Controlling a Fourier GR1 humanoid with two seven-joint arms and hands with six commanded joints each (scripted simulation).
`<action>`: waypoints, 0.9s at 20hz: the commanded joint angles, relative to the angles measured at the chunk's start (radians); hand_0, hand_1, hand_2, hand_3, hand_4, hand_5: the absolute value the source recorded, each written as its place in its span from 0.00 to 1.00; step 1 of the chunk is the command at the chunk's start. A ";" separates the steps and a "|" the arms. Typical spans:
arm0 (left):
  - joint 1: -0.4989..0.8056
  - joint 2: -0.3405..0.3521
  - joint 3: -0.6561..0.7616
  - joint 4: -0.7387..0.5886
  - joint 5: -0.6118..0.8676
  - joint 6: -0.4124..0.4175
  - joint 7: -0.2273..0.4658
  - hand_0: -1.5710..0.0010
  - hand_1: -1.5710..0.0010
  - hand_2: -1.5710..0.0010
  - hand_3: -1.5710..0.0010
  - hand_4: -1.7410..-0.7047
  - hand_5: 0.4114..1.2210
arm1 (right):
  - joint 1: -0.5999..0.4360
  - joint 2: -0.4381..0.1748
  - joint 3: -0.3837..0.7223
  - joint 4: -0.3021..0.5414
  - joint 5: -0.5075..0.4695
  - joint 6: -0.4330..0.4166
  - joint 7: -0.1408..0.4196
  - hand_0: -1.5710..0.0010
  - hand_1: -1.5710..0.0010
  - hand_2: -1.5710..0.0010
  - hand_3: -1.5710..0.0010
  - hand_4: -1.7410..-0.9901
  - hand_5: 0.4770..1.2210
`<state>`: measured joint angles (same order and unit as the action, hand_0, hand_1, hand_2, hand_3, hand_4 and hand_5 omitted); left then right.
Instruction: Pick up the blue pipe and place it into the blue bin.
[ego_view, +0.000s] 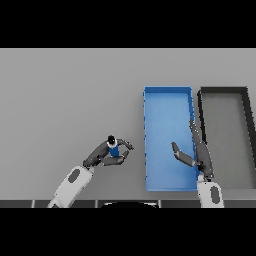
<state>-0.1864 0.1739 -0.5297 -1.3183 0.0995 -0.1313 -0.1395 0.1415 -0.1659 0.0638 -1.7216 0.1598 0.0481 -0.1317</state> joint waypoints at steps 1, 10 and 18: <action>0.005 -0.001 -0.002 -0.009 0.001 0.003 0.000 0.62 0.52 0.45 0.42 0.29 0.62 | -0.004 0.006 0.006 0.006 0.009 -0.004 0.010 1.00 1.00 1.00 1.00 0.69 0.24; 0.014 -0.038 -0.039 -0.051 -0.054 0.060 -0.050 0.08 0.07 0.06 0.06 0.25 0.95 | -0.037 0.007 -0.001 0.013 -0.016 0.007 0.049 1.00 1.00 1.00 1.00 0.70 0.21; -0.038 -0.049 -0.025 -0.221 -0.029 0.031 -0.007 0.01 0.01 0.01 0.01 0.27 0.99 | -0.023 -0.007 -0.006 0.013 0.001 0.003 0.038 1.00 1.00 1.00 1.00 0.73 0.22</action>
<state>-0.2253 0.1250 -0.5549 -1.5394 0.0704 -0.1018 -0.1517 0.1180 -0.1732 0.0580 -1.7082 0.1609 0.0510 -0.0919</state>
